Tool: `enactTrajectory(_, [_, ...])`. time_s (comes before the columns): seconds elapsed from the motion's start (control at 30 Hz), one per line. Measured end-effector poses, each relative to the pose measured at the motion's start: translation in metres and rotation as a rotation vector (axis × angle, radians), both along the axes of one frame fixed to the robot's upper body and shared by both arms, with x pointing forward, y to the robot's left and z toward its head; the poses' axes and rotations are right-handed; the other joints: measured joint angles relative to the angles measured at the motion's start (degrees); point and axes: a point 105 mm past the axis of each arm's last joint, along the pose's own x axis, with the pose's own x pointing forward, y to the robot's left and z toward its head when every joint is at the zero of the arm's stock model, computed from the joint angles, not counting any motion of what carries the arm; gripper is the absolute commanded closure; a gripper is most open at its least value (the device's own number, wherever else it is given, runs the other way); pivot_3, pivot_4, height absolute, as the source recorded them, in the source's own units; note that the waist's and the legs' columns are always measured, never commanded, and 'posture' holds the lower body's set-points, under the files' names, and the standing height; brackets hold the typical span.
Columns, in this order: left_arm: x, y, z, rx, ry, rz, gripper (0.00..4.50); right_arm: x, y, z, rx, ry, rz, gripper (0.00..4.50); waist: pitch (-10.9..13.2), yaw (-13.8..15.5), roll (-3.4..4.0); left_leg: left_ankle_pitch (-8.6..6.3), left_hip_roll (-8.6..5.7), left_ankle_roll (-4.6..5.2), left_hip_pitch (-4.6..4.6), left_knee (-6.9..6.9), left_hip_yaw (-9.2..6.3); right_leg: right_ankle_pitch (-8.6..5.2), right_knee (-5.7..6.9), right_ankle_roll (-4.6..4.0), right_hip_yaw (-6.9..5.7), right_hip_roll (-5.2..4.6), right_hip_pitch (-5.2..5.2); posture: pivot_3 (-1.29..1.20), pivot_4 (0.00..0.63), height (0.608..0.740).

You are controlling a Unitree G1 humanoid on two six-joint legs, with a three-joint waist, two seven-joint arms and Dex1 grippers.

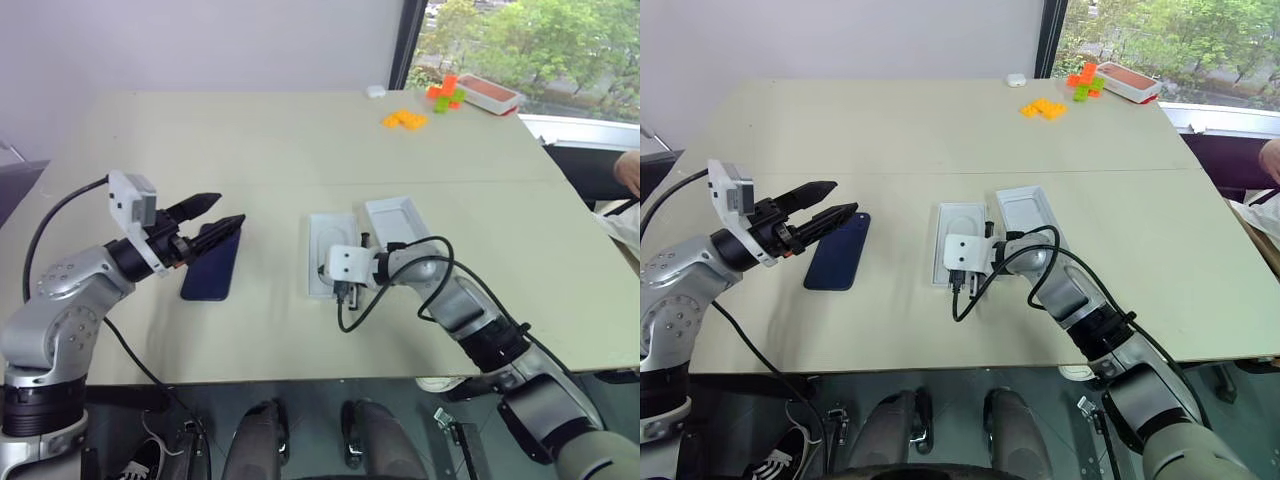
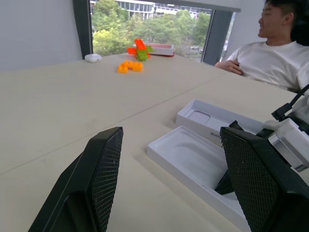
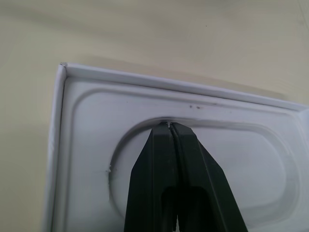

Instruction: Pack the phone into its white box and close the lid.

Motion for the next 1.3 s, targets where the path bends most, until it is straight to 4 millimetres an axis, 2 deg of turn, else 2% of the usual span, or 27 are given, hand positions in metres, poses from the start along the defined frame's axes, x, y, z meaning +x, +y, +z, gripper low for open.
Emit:
enactTrajectory(0.2, [-0.001,0.001,-0.001,0.006,0.009,-0.004,1.1,0.017,-0.007,0.003,-0.054,-0.078,-0.047,4.43,0.0,0.0,0.0,-0.02,0.01,-0.01,-0.04,0.14,0.0,0.0,-0.02,-0.02,0.02,-0.06,0.02,0.0,0.15,0.74])
enactTrajectory(0.4, [-0.005,0.013,-0.007,0.029,0.038,0.017,1.1,0.011,-0.003,0.003,-0.018,-0.007,-0.024,4.43,0.0,0.0,0.0,-0.03,0.06,-0.02,-0.05,0.11,0.0,0.0,-0.03,-0.02,0.02,-0.06,-0.01,0.0,0.15,0.74])
enactTrajectory(0.53, [-0.002,0.025,-0.019,0.052,0.149,0.064,1.1,0.01,0.003,0.006,0.037,0.034,-0.015,4.43,0.0,-0.1,0.01,-0.1,0.07,-0.15,-0.06,0.1,-0.01,0.0,0.0,-0.02,0.02,-0.06,-0.05,0.0,0.15,0.74])
enactTrajectory(0.67, [0.004,0.047,-0.038,0.015,0.323,0.143,1.1,0.025,0.003,0.038,0.133,-0.032,-0.042,4.43,0.0,-0.2,0.02,-0.11,0.06,-0.16,-0.08,0.11,0.0,0.01,0.0,-0.02,0.02,-0.06,-0.07,0.0,0.15,0.74])
enactTrajectory(0.73, [0.005,0.06,-0.045,-0.025,0.414,0.177,1.1,0.03,0.011,0.059,0.2,-0.071,-0.034,4.43,0.0,-0.3,0.01,-0.11,0.08,-0.16,-0.08,0.07,-0.02,0.0,-0.01,-0.02,0.01,-0.05,-0.09,0.0,0.15,0.74])
enactTrajectory(0.8, [0.008,0.074,-0.051,-0.05,0.484,0.22,1.1,0.027,0.024,0.065,0.235,-0.079,0.003,4.43,0.0,-0.3,0.0,-0.09,0.08,-0.13,-0.07,-0.06,-0.02,-0.01,-0.04,0.0,-0.01,-0.05,-0.11,0.0,0.15,0.74])
enactTrajectory(0.97, [0.01,0.098,-0.061,-0.132,0.64,0.303,1.1,0.02,0.056,0.053,0.26,-0.063,0.038,4.43,0.0,-0.3,-0.04,-0.02,0.07,-0.04,-0.12,-0.15,0.02,-0.01,-0.05,0.01,0.0,-0.06,-0.19,0.0,0.15,0.74])
enactTrajectory(1.17, [0.017,0.109,-0.078,-0.224,0.769,0.35,1.1,0.007,0.095,0.038,0.241,-0.089,0.107,4.43,0.0,-0.6,-0.09,-0.11,0.04,-0.19,-0.11,-0.15,0.04,0.0,-0.02,0.0,0.0,-0.13,-0.19,0.0,0.15,0.74])
enactTrajectory(1.3, [0.028,0.111,-0.083,-0.293,0.815,0.358,1.1,0.014,0.1,0.025,0.195,-0.056,0.065,4.43,-0.1,-0.8,-0.16,-0.11,0.01,-0.22,-0.12,-0.15,0.03,0.01,-0.01,-0.02,-0.06,-0.23,-0.17,0.0,0.15,0.74])
